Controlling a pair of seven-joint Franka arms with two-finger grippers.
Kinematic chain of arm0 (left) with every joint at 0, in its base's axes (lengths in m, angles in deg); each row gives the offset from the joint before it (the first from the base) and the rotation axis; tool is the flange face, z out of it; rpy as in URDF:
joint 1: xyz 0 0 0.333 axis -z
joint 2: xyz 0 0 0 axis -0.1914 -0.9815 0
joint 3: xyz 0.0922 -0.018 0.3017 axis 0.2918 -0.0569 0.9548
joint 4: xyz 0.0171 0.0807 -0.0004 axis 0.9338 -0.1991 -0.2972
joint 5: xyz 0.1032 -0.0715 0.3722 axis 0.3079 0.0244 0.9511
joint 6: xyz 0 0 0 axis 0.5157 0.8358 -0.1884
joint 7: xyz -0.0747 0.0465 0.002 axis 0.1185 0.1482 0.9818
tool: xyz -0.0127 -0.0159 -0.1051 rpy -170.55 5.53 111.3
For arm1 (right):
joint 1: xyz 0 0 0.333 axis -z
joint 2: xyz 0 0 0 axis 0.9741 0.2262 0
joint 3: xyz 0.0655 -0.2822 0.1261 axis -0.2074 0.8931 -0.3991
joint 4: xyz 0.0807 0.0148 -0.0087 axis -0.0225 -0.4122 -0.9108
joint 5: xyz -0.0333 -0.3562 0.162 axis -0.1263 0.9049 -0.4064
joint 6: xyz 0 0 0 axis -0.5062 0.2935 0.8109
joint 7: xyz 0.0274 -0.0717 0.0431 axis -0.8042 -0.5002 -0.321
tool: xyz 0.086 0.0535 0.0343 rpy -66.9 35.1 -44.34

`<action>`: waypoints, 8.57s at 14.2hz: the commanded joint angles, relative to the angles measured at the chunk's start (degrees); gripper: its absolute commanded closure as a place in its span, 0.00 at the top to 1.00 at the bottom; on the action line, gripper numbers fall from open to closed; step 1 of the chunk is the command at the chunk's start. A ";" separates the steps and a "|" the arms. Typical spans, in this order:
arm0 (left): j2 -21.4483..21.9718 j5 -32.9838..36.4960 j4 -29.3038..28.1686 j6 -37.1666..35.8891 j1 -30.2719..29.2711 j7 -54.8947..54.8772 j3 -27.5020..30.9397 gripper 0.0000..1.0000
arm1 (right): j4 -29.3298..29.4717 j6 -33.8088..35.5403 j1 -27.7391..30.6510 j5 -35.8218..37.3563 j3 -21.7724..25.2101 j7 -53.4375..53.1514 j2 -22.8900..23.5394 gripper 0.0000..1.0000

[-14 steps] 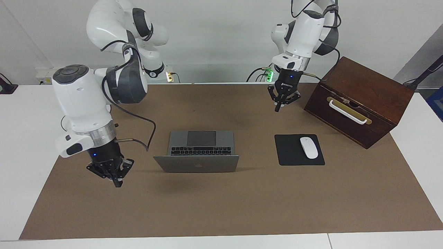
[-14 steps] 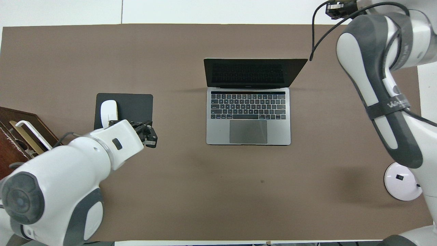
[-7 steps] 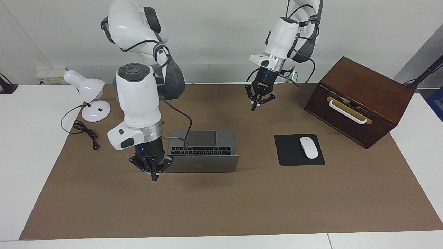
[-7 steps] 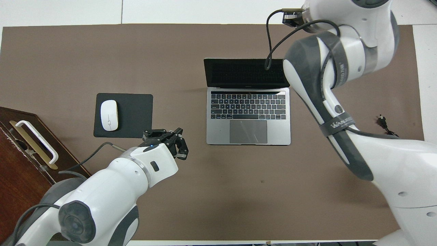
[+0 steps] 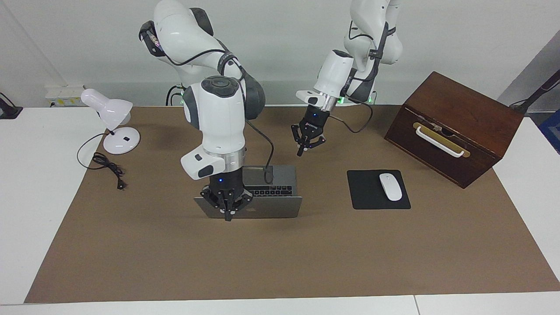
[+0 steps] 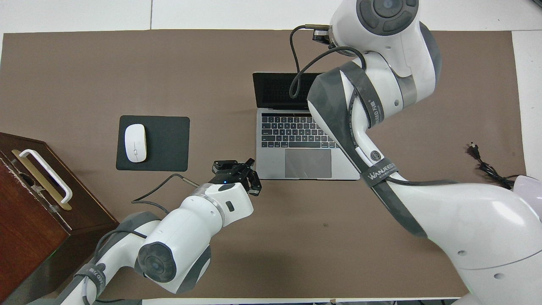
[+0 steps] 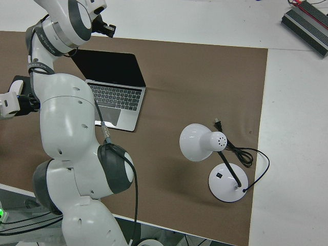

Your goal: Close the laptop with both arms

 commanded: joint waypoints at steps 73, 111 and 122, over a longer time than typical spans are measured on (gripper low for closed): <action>-20.49 -0.38 -5.02 19.01 3.01 -14.91 1.19 0.00 | -46.28 -7.42 1.70 -29.49 -0.43 1.16 -17.23 0.00; 22.57 -0.38 4.80 -53.73 -11.31 -16.49 1.81 0.00 | -44.26 9.55 19.98 -19.20 -0.16 20.68 -48.17 1.00; 22.31 0.14 17.48 -71.69 -28.44 -15.87 1.81 1.00 | -37.50 10.95 23.84 -17.09 0.19 37.25 -43.78 1.00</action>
